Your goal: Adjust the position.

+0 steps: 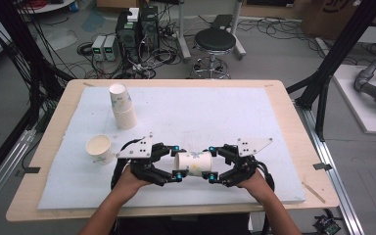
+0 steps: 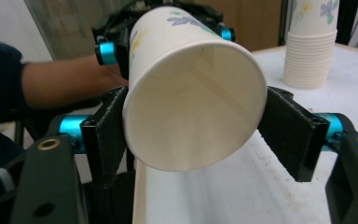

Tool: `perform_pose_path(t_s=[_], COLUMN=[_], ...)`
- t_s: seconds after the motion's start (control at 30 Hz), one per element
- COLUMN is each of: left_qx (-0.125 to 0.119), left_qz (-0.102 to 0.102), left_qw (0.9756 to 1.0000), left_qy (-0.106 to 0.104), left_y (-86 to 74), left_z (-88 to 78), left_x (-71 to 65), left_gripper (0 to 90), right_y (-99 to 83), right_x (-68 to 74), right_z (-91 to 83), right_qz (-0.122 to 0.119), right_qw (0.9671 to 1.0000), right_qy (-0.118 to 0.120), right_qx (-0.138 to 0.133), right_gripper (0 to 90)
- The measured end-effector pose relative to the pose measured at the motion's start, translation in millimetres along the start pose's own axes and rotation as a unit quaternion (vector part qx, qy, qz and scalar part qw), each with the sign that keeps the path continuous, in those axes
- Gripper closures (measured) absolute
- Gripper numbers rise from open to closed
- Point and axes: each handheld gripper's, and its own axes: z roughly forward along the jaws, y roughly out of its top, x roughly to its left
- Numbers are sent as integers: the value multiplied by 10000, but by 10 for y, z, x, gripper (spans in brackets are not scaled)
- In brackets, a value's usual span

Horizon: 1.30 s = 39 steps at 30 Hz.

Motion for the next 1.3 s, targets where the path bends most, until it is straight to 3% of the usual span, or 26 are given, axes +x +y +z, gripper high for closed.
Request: perform_pose_path(t_s=[0.17,0.47,0.53,0.6,0.73,0.9,0.97,1.1,1.2,1.3], left_qx=[-97,-56,45,163,327,668,859,1218,1442,1619], left_qz=[-11,17,-85,-300,-383,-233,-197,-79,-13,-1], left_qw=[10000,9999,9997,9990,9983,9966,9951,9915,9885,9858], left_qy=[16,136,234,293,300,433,442,460,449,440], left_y=[-19,-47,-45,-43,-43,-1,22,76,97,96], left_z=[10,27,45,65,62,57,71,102,122,142], left_x=[6,4,-3,5,12,20,28,48,56,72], left_gripper=[372,367,306,168,144,144,144,146,147,148], right_y=[-9,-8,-4,2,16,88,119,181,237,300], right_x=[-18,-31,-34,-38,-45,-33,-34,-45,-39,-29], right_z=[-29,-53,-60,-73,-112,-153,-149,-124,-99,-57], right_qz=[38,29,28,41,86,-43,12,-29,-63,-155], right_qw=[9999,10000,9999,9999,9998,9976,9954,9922,9883,9821], right_qy=[29,-36,-45,-88,-153,-435,-493,-539,-592,-683], right_qx=[-150,-78,-90,-74,20,536,821,1127,1404,1750], right_gripper=[313,354,354,354,352,349,349,349,349,349])
